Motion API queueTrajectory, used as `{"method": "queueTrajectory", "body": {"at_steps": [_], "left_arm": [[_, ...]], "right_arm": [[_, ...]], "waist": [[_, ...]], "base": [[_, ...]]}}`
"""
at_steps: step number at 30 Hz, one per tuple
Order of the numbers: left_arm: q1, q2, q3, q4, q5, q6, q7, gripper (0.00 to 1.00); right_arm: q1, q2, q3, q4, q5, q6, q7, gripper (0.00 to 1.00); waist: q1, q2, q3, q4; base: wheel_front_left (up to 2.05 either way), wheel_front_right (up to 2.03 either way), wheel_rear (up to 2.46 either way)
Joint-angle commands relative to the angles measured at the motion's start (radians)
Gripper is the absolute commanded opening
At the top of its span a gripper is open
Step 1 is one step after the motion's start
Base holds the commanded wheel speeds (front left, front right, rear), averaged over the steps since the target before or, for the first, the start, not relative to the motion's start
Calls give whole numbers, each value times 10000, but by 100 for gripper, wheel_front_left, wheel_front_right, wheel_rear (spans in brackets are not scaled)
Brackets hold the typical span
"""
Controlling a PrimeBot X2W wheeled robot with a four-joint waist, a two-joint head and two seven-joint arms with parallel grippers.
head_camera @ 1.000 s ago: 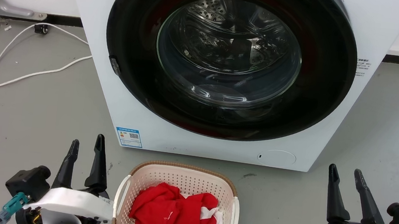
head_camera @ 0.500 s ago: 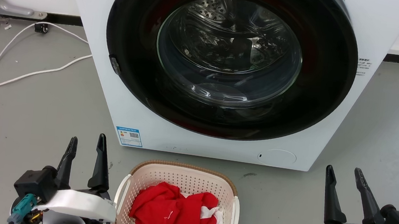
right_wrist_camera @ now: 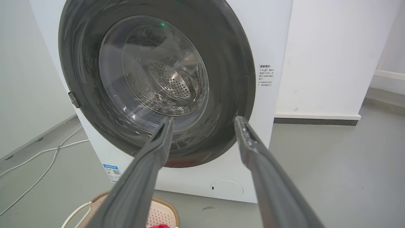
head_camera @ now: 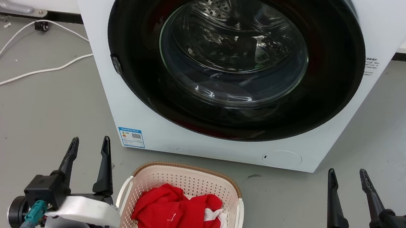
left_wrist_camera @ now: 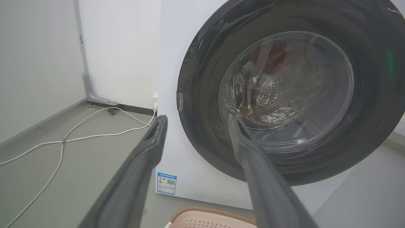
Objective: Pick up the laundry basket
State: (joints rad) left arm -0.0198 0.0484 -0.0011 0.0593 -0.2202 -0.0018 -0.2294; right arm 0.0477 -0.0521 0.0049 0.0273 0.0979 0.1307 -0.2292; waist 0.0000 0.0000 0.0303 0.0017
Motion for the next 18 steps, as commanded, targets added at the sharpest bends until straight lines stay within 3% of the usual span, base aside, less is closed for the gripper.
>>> {"method": "queueTrajectory", "body": {"at_steps": [1,18], "left_arm": [[109,26,-38,-74,235,42,-83,100],[149,27,-130,-37,1508,199,-374,100]], "right_arm": [[116,25,15,-107,-234,0,-106,100],[204,34,33,-201,-1565,-1,-366,100]], "waist": [[0,0,7,2],[0,0,107,68]], "base": [[0,0,0],[0,0,0]]}}
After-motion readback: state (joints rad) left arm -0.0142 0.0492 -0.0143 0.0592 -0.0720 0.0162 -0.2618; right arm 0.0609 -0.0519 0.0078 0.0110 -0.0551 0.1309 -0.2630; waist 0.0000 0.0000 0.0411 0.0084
